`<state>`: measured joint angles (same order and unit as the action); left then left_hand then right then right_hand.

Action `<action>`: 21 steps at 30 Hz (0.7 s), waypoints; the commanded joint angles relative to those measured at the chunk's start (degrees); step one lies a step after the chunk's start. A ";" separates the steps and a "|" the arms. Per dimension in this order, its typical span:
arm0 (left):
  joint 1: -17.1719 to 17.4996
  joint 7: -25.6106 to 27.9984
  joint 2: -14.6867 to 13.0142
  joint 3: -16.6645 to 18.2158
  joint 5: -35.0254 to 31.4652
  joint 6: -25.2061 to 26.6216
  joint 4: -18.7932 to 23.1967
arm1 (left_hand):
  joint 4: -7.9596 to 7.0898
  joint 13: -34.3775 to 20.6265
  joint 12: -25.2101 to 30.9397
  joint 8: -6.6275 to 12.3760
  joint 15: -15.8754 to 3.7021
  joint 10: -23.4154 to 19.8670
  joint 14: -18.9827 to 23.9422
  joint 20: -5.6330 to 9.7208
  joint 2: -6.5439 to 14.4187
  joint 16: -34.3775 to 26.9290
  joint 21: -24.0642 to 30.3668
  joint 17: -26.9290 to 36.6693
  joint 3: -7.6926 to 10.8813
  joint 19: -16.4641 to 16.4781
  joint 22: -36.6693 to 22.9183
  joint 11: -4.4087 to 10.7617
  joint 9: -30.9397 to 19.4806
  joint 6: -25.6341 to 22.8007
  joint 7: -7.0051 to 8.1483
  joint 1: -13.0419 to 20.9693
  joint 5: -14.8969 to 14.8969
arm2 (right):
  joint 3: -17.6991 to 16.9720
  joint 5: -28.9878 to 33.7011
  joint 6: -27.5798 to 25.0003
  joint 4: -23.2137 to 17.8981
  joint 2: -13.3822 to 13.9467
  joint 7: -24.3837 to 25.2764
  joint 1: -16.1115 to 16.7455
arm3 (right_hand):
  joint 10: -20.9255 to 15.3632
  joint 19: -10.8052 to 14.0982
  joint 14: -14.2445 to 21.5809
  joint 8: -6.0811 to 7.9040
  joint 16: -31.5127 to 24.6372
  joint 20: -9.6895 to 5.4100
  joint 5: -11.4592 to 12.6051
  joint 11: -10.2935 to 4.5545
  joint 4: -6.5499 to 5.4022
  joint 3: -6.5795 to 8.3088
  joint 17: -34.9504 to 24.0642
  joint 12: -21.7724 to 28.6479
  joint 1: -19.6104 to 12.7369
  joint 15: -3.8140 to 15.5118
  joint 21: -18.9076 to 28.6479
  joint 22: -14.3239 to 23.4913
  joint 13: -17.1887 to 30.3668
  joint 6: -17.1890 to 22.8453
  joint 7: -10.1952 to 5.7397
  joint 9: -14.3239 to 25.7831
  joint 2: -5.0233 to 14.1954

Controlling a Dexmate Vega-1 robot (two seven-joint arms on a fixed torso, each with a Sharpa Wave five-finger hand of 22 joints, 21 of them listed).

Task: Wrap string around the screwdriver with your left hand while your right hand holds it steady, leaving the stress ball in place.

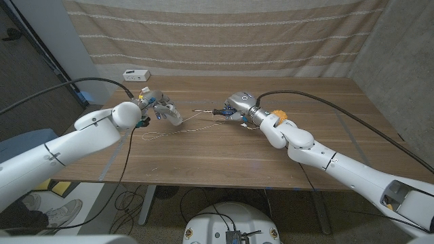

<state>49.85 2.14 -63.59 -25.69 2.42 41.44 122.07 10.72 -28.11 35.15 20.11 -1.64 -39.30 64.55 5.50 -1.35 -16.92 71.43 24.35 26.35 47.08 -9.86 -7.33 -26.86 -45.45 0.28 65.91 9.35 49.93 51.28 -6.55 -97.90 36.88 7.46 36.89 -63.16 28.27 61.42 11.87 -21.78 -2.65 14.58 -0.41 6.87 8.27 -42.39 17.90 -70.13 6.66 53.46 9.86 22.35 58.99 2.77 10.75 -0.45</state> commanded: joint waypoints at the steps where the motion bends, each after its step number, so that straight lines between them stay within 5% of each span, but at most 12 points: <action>1: -6.24 -4.84 -0.95 -7.44 -4.45 6.76 0.89 | -1.74 -8.26 -0.42 -0.50 -11.29 -10.37 9.64 5.46 6.91 0.51 0.01 -0.28 4.11 -0.18 -0.03 10.53 0.30 -6.46 -5.56 6.45 0.37 | 0.85 0.50 -0.69 0.31 -0.58 -4.70 -0.77 | -0.16 0.82 2.98 -0.36 1.11 -5.98 -0.80 -1.83 0.77 2.44 0.41 -1.01 -6.05 5.89 0.34 0.07 0.21 6.44 -7.42 0.50 7.66; 7: -9.01 -7.46 -1.73 -11.52 -9.34 7.81 1.80 | -1.82 -7.17 -3.21 -2.50 -11.22 -7.93 5.05 5.53 6.68 2.70 -0.86 -1.53 4.30 -1.58 0.04 10.16 1.04 -3.19 -5.38 5.60 0.47 | 1.02 0.82 -1.69 0.21 -0.86 -6.28 -1.10 | 4.46 -1.22 -1.71 -1.73 4.47 -3.08 -1.81 -2.24 1.14 3.88 2.01 -4.11 -5.42 5.96 -0.76 0.02 -0.91 -0.14 -8.24 0.72 7.50; 12: -9.14 -7.84 -1.80 -12.10 -11.68 7.61 2.40 | -2.86 -5.85 -7.13 -4.87 -10.88 -4.57 -0.21 4.00 5.65 3.65 -2.80 -1.81 2.90 -3.87 0.27 10.31 2.01 0.66 -3.48 2.34 0.36 | 1.16 1.26 -3.41 -0.33 -0.97 -8.98 -1.51 | 11.29 -3.24 -8.73 -2.00 8.07 -0.70 -2.21 -2.53 -0.60 3.53 3.53 -7.02 -0.33 5.02 -2.31 0.01 -2.24 -6.83 -9.40 0.29 6.03; 16: -9.73 -10.31 -2.49 -11.96 -11.85 5.78 2.18 | -4.06 -5.11 -12.37 -7.31 -9.08 0.09 -10.44 -2.60 5.23 3.56 -7.45 0.07 0.38 -12.71 0.07 10.10 3.50 5.18 -1.09 -2.38 0.65 | 1.46 1.81 -5.09 -0.60 -1.03 -11.91 -2.09 | 18.14 -5.40 -15.64 -1.92 10.54 0.86 -0.67 -3.12 -3.26 0.63 5.43 -7.50 7.19 4.53 -4.32 0.07 -3.31 -14.41 -10.77 0.31 2.69; 21: -9.97 -11.83 -2.63 -11.74 -12.85 4.91 2.32 | -4.65 -5.91 -17.99 -9.49 -4.95 7.37 -24.03 -8.42 4.76 3.23 -12.28 4.38 -4.25 -23.14 -0.18 8.61 5.87 14.66 0.20 -6.89 1.32 | 1.73 2.54 -6.90 -1.18 -0.86 -14.86 -2.56 | 26.02 -8.72 -23.73 -1.80 10.96 0.15 1.05 -4.25 -5.79 -3.82 6.73 -7.79 13.49 4.84 -7.01 0.29 -4.12 -21.14 -12.50 0.50 -0.28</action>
<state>41.46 -6.08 -65.50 -36.26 -7.46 47.65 123.97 6.18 -33.27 19.56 11.36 -4.44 -34.73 49.74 -0.52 3.90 -14.05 61.22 27.55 24.26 28.23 -9.75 1.36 -21.95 -34.85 -0.14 61.29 10.06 51.12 52.52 -9.99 -98.14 36.04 -1.31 35.32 -40.54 20.81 41.24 10.17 -11.13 -2.25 14.80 -4.06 1.98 6.14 -36.14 10.35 -59.00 4.63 47.45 9.91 18.43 40.89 -8.93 11.08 1.41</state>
